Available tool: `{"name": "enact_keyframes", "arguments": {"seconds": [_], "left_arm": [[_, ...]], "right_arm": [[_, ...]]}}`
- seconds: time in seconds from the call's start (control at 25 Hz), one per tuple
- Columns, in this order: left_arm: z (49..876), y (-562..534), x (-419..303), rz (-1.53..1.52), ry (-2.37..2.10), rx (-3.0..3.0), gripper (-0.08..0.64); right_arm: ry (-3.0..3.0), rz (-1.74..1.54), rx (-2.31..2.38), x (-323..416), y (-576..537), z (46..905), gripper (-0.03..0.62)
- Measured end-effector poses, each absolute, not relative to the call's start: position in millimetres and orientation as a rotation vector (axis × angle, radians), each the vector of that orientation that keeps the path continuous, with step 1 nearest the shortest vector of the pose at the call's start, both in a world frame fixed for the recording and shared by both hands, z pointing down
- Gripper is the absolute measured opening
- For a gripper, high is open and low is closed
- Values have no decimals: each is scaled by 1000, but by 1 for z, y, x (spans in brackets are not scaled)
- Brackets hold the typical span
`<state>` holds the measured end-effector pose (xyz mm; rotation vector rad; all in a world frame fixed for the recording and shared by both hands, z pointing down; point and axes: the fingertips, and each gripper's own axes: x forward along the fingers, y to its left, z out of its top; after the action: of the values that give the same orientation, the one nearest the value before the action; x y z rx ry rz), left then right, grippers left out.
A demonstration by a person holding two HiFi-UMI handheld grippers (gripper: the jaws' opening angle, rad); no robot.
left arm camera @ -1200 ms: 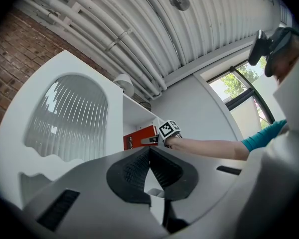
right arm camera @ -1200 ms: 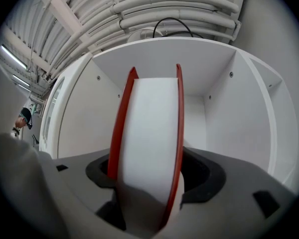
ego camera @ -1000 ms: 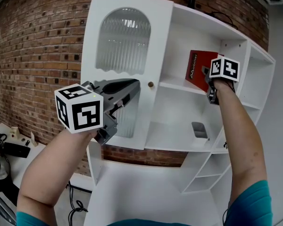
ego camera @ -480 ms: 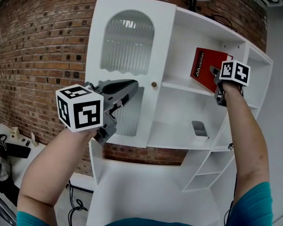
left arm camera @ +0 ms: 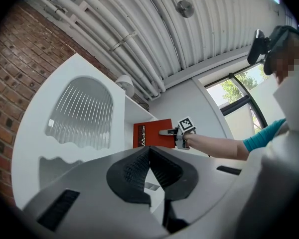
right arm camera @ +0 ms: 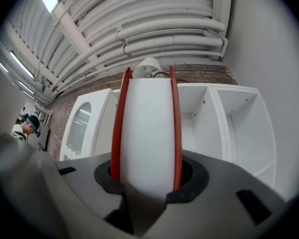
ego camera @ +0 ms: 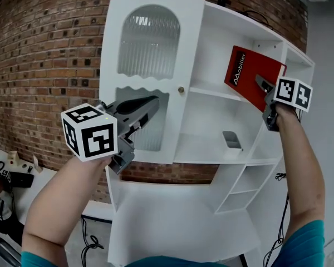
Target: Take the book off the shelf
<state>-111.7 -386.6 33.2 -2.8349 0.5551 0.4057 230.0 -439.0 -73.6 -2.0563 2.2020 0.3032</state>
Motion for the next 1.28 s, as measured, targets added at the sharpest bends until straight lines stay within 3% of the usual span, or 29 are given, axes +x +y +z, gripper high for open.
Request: {"name": "enact_keyframes", "arguments": {"seconds": [0.88, 1.28], "left_arm": [[153, -344, -21, 379, 696, -2903, 15], [235, -350, -14, 338, 797, -2938, 15]], "right_arm": [[2476, 430, -1521, 260, -309, 29, 175], [2622, 351, -1297, 247, -305, 149, 175]]}}
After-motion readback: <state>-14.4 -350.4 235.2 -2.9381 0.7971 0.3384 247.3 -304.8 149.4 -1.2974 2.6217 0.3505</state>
